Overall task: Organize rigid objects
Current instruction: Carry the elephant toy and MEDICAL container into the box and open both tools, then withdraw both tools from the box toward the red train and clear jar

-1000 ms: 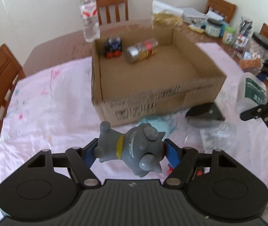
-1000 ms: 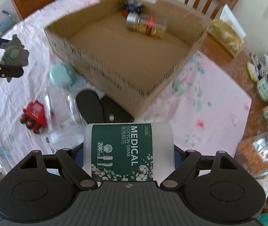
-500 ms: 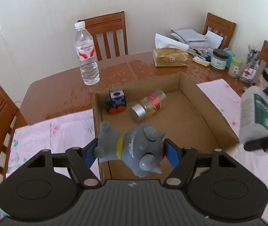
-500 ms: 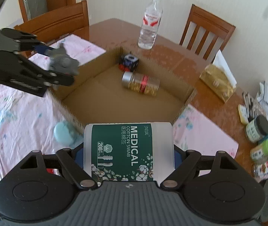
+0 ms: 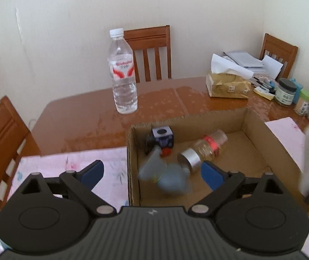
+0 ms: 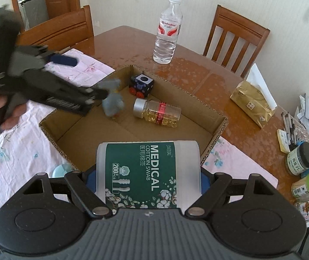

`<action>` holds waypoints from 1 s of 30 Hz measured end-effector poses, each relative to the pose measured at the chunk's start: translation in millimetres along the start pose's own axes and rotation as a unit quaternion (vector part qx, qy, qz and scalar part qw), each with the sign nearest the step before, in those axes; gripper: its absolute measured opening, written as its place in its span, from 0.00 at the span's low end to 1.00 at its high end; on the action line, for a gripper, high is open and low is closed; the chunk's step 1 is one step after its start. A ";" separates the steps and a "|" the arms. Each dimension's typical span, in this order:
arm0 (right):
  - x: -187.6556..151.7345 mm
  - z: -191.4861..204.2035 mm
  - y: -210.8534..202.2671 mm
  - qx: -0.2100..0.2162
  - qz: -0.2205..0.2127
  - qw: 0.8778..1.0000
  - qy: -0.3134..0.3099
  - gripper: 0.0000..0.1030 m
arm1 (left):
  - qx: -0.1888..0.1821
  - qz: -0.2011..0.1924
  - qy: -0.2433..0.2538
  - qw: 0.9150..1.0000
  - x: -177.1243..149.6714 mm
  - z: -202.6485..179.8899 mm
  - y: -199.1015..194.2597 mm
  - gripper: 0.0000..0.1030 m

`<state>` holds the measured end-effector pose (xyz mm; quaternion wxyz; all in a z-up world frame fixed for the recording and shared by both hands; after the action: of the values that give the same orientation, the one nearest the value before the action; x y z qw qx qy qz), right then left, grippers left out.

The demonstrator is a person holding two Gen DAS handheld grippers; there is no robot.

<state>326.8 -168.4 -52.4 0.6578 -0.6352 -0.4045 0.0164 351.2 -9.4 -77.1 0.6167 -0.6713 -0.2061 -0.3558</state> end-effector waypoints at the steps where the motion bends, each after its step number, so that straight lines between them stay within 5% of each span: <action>1: 1.7 -0.4 2.8 0.000 0.001 1.000 0.000 0.84 | -0.002 0.003 0.001 1.000 -3.9 0.4 -5.5 0.93; 16: 47.7 -15.1 49.5 -0.023 0.004 1.000 0.014 0.84 | 0.034 0.048 -0.040 0.998 -81.3 5.1 -75.1 0.94; 20: 59.8 -24.8 59.5 -0.058 -0.008 0.998 0.021 1.00 | 0.040 0.047 -0.048 0.997 -87.5 9.2 -84.5 0.94; 30: 40.4 -13.1 36.3 -0.066 -0.015 0.997 0.047 1.00 | 0.044 0.055 -0.049 0.996 -98.3 13.5 -95.6 0.94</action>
<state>379.1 -150.6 -60.8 0.6328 -0.6713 -0.3826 -0.0500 220.7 34.4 -83.7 0.6538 -0.6701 -0.2140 -0.2786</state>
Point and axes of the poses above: each gripper's, at about its wrist camera, not at the fingertips, and y roughly the way its jaws point, z to its left, x to its top, the point moved 7 cm from there along y, roughly the way its jaws point, and after that the axes turned 5 degrees about -x, right-handed, at the moved point
